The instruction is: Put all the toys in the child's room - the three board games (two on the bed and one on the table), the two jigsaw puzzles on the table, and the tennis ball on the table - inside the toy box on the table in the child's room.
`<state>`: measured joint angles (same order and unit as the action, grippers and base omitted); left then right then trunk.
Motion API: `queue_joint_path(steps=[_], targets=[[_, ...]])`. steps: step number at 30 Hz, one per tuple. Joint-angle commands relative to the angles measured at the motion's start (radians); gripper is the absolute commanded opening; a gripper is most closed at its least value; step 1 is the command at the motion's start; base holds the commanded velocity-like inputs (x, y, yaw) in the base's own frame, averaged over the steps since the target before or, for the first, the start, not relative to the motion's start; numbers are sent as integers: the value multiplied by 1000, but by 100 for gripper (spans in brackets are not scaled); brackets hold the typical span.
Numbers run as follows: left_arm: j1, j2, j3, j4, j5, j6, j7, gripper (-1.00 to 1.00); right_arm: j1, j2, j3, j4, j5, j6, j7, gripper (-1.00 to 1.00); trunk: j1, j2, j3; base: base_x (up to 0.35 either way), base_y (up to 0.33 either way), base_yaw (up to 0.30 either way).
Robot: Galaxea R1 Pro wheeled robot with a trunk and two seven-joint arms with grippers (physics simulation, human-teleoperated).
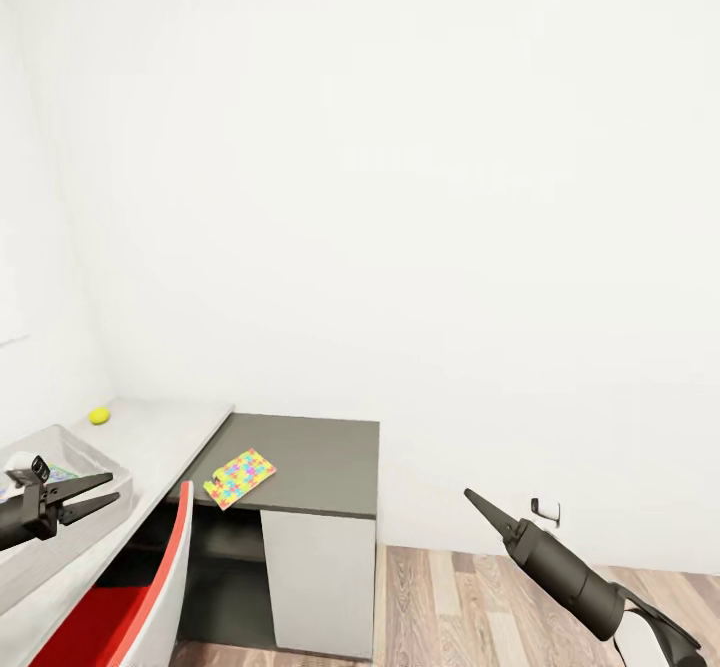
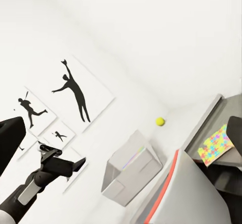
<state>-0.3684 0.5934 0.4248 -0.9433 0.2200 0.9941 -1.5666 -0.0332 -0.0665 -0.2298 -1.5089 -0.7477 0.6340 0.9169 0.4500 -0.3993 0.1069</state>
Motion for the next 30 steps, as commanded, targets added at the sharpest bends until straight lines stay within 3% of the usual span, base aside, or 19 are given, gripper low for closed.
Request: queue_joint_path(steps=[1,15,30], targets=[[0,0,0,0,-1,11,-4,100,-1,0,0,1,-6,7,0,100,0,-1,1,-217,0,-236],[0,0,-1,-3,-1,11,-4,100,-1,0,0,1,-6,7,0,100,0,-1,15,-282,0,-234],[0,0,-1,-5,-1,11,-4,100,-1,1,-2,1,-11,9,-1,100,0,-1,17,-276,0,-127]])
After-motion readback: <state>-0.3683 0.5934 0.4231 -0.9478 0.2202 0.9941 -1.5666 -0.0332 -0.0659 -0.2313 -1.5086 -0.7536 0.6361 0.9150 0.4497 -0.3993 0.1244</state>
